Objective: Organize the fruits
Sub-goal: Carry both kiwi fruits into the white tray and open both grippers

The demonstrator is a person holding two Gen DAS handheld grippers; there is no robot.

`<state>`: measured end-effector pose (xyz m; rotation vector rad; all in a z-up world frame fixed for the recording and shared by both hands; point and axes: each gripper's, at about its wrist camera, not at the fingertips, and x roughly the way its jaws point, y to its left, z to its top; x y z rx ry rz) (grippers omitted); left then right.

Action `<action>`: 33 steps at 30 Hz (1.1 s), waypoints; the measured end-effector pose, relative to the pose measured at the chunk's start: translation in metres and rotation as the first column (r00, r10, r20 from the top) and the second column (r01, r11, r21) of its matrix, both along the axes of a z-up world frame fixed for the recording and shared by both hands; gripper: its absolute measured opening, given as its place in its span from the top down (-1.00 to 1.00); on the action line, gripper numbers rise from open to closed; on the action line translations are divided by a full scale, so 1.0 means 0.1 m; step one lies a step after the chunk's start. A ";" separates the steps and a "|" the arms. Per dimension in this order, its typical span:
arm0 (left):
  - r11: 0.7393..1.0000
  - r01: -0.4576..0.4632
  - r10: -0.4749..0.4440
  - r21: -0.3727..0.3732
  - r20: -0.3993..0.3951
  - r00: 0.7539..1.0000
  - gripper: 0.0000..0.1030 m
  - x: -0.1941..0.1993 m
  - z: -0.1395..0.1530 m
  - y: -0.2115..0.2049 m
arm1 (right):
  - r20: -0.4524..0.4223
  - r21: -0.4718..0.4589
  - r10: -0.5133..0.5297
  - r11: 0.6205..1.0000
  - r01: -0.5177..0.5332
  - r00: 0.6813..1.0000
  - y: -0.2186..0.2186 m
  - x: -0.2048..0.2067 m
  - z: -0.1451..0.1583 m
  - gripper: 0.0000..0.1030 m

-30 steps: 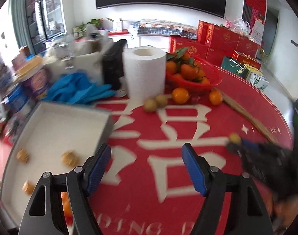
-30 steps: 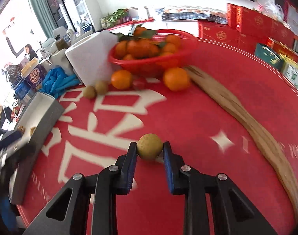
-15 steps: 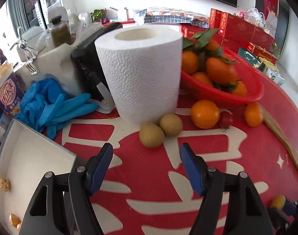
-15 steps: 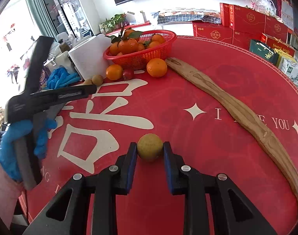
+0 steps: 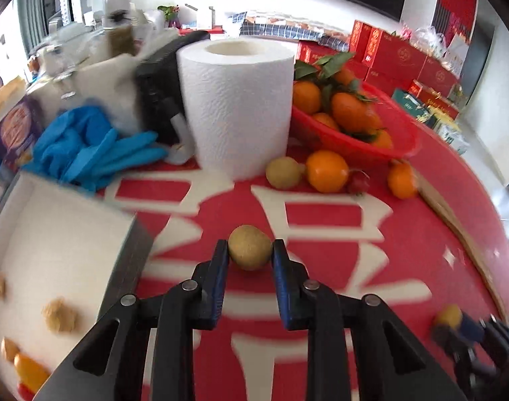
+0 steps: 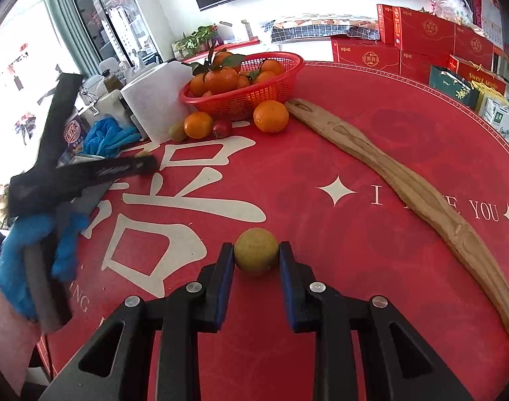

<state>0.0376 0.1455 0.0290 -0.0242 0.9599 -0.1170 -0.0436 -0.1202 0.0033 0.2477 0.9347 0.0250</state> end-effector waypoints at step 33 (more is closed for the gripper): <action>0.998 -0.045 0.046 0.054 -0.006 0.999 0.45 -1.04 0.04 0.31 | 0.009 -0.057 0.122 0.991 -0.121 0.993 0.73 -0.07 0.28 0.46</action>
